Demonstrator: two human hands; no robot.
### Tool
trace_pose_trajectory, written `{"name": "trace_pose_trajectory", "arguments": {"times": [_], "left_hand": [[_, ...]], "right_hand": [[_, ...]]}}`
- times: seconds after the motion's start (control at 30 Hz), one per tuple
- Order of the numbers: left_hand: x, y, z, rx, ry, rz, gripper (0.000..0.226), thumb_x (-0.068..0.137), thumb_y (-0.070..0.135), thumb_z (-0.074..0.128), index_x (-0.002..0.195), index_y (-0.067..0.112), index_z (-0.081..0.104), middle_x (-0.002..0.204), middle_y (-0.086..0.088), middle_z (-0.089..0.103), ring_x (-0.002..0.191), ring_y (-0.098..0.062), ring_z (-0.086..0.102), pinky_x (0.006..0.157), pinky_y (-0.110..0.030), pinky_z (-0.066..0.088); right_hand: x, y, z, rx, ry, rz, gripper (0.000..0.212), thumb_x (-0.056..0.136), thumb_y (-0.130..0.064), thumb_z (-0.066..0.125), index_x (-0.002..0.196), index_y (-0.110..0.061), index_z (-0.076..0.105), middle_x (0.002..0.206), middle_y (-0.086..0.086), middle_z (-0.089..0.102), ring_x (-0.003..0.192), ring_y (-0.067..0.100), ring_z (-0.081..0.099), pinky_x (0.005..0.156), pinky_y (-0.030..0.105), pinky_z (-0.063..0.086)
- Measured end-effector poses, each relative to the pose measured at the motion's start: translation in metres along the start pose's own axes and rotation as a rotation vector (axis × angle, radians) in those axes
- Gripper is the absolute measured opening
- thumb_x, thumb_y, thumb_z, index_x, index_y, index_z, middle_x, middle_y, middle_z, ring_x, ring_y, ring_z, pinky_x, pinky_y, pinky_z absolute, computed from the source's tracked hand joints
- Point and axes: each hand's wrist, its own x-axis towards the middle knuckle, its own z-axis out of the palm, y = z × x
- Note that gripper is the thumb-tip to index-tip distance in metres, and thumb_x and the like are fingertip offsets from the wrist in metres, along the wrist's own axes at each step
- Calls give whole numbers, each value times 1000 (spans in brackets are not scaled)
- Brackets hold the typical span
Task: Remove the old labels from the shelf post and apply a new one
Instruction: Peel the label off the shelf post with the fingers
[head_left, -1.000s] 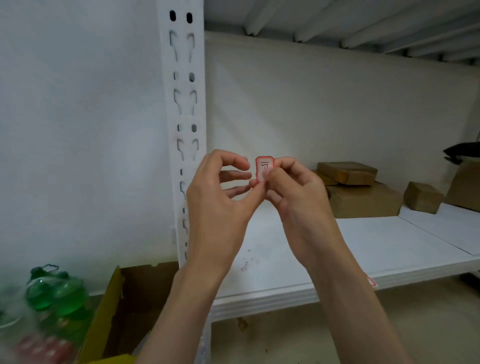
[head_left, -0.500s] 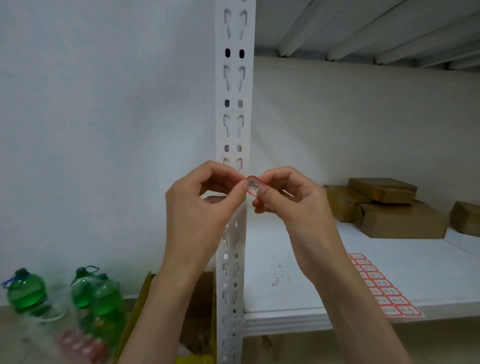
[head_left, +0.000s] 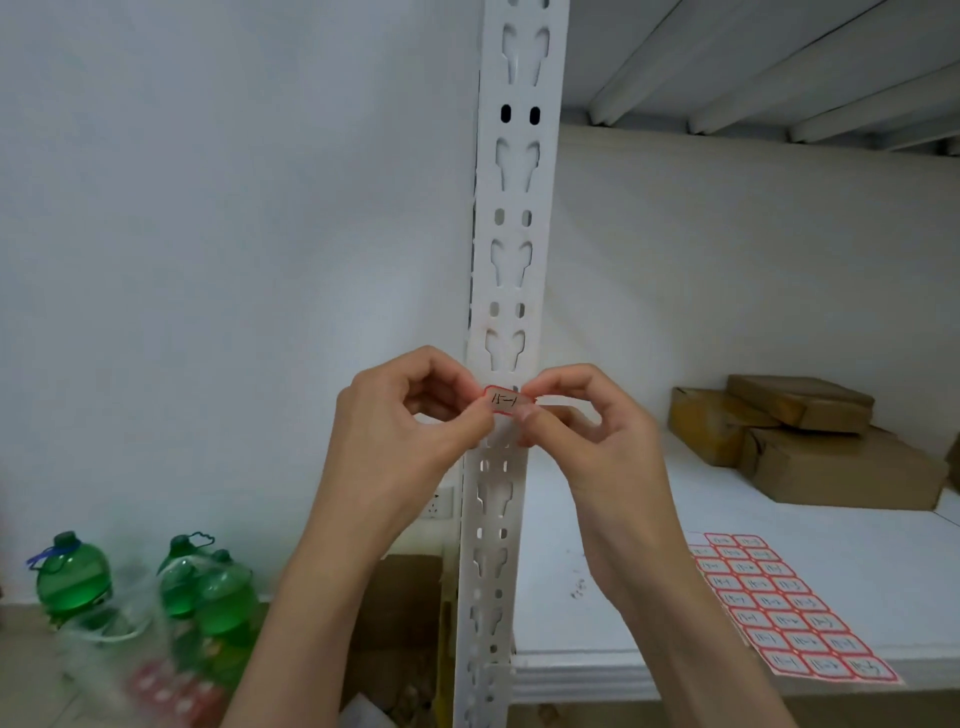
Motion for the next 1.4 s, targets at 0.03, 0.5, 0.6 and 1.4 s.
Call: {"name": "trace_pose_trajectory", "arguments": {"times": [0.03, 0.5, 0.6, 1.4], "left_hand": [[1, 0, 0, -15, 14, 0, 10, 79, 16, 79, 75, 16, 70, 70, 4, 72, 67, -13, 71, 71, -31, 62], [30, 4, 14, -53, 264, 73, 7, 87, 27, 77, 83, 25, 73, 79, 10, 71, 77, -8, 69, 75, -28, 60], [32, 5, 14, -1, 291, 97, 9, 86, 26, 79, 81, 26, 71, 82, 11, 70, 75, -4, 68, 68, -8, 50], [36, 7, 22, 31, 318, 62, 8, 82, 29, 82, 80, 23, 76, 73, 14, 70, 72, 2, 68, 64, -5, 50]], "right_hand": [[1, -1, 1, 8, 16, -18, 7, 88, -5, 73, 91, -12, 72, 93, 6, 73, 86, 22, 71, 79, 21, 57], [32, -18, 17, 26, 159, -242, 29, 86, -8, 76, 109, -22, 65, 83, 5, 73, 80, 13, 72, 77, 22, 58], [35, -13, 21, -59, 230, -302, 32, 84, -11, 79, 107, -21, 60, 81, 0, 74, 82, 14, 73, 76, 22, 58], [40, -8, 24, -135, 318, -358, 33, 82, -10, 81, 98, -10, 52, 75, -5, 69, 76, 9, 71, 68, 13, 53]]}}
